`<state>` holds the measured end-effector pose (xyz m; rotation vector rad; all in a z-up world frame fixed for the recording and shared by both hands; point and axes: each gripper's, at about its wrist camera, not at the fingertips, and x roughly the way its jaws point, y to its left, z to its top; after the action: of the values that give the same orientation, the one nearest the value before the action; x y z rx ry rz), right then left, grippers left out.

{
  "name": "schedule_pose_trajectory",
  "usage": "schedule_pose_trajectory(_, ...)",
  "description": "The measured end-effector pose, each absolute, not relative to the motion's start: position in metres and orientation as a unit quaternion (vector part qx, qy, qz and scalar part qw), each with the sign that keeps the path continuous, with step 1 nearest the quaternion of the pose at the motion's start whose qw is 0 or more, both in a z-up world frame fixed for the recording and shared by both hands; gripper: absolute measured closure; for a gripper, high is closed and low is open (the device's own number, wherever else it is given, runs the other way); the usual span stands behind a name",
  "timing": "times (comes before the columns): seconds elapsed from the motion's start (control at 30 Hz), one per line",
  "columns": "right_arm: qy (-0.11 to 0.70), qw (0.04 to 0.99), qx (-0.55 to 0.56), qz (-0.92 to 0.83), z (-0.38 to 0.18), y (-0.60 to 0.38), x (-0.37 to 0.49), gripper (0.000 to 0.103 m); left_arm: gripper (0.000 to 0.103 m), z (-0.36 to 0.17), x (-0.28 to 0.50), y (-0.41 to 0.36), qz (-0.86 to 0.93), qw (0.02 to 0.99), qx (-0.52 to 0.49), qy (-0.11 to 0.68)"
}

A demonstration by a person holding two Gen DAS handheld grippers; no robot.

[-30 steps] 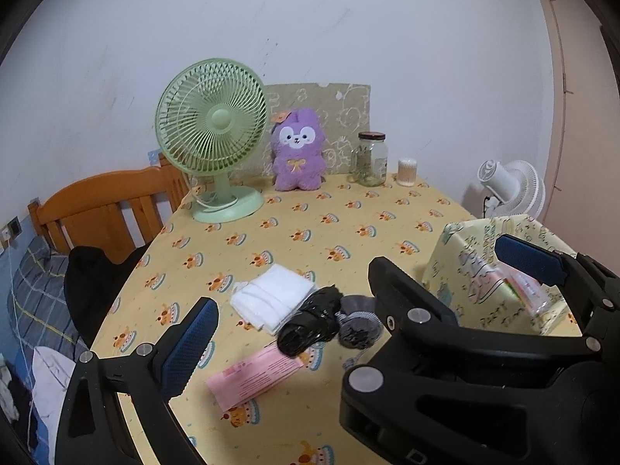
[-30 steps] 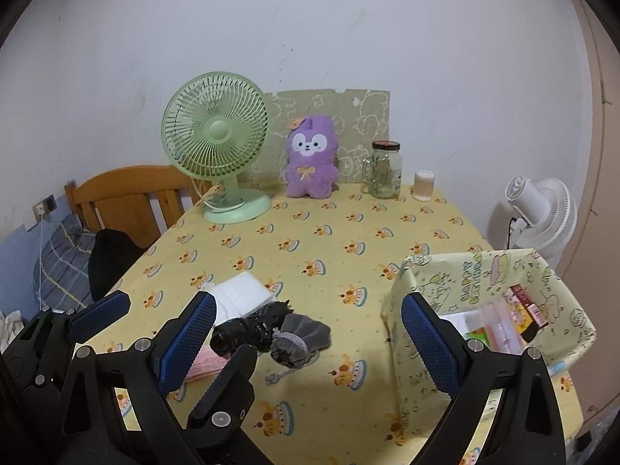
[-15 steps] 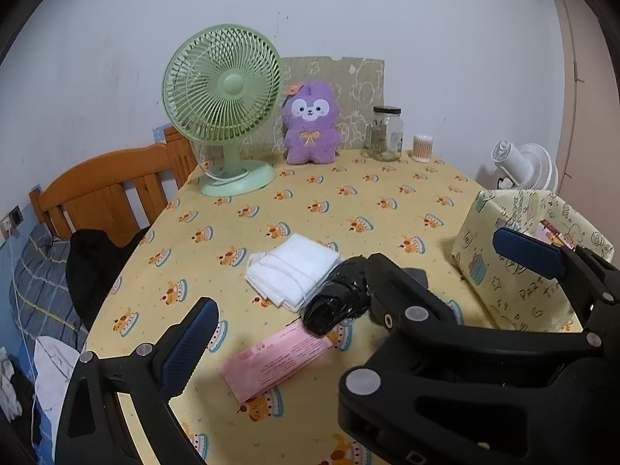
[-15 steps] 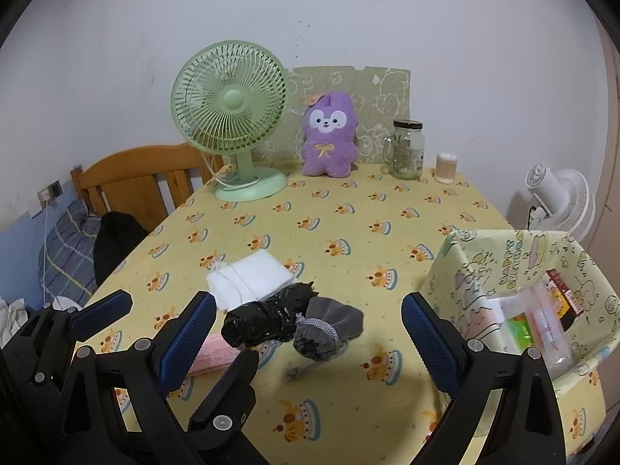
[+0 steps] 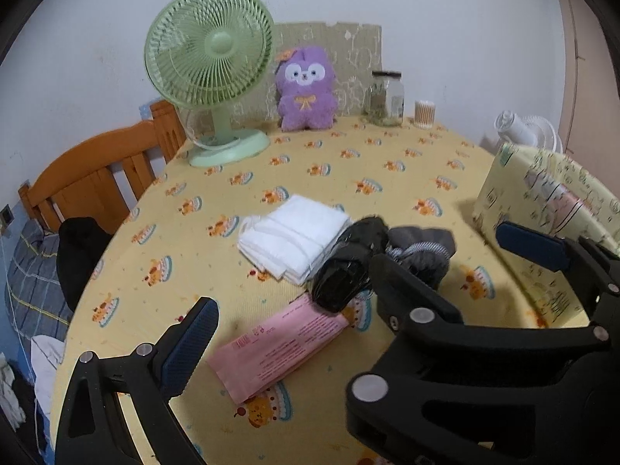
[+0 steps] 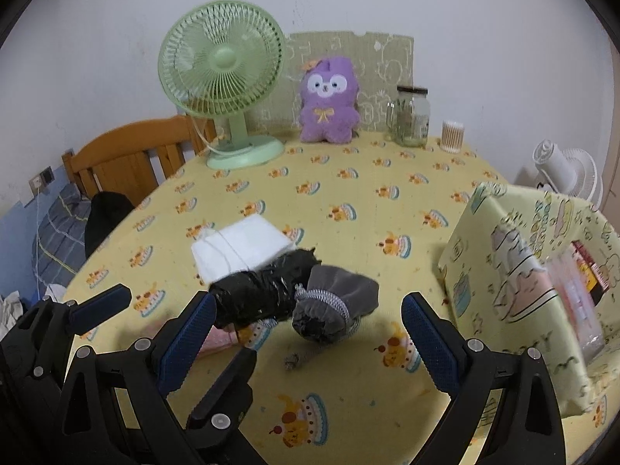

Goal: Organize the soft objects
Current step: 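Grasp the grey knit pouch with the right tool while the left tool grasps the pink paper slip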

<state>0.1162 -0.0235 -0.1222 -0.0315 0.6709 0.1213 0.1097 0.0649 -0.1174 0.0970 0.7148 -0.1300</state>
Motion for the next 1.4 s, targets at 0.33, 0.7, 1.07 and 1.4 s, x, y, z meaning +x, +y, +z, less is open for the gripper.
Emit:
schedule_pose_trajectory(0.33, 0.365, 0.929, -0.023, 0.052, -0.146, -0.018, 0.131, 0.005, 0.003, -0.141, 0.127, 0.071, -0.066, 0.918, 0.056, 0.386)
schedule_pose_trajectory(0.7, 0.373, 0.926, -0.024, 0.057, -0.153, -0.015, 0.138, 0.005, 0.023, -0.148, 0.137, 0.075, -0.076, 0.908, 0.033, 0.412)
schedule_pose_trajectory(1.07, 0.372, 0.926, -0.028, 0.061, -0.152, -0.018, 0.136, 0.005, 0.059, -0.144, 0.127, 0.066, -0.091, 0.907, 0.022, 0.412)
schedule_pose_trajectory(1.4, 0.372, 0.926, -0.017, 0.062, -0.150, -0.028, 0.146, 0.005, 0.062, -0.143, 0.134, 0.067, -0.052, 0.911, 0.001, 0.408)
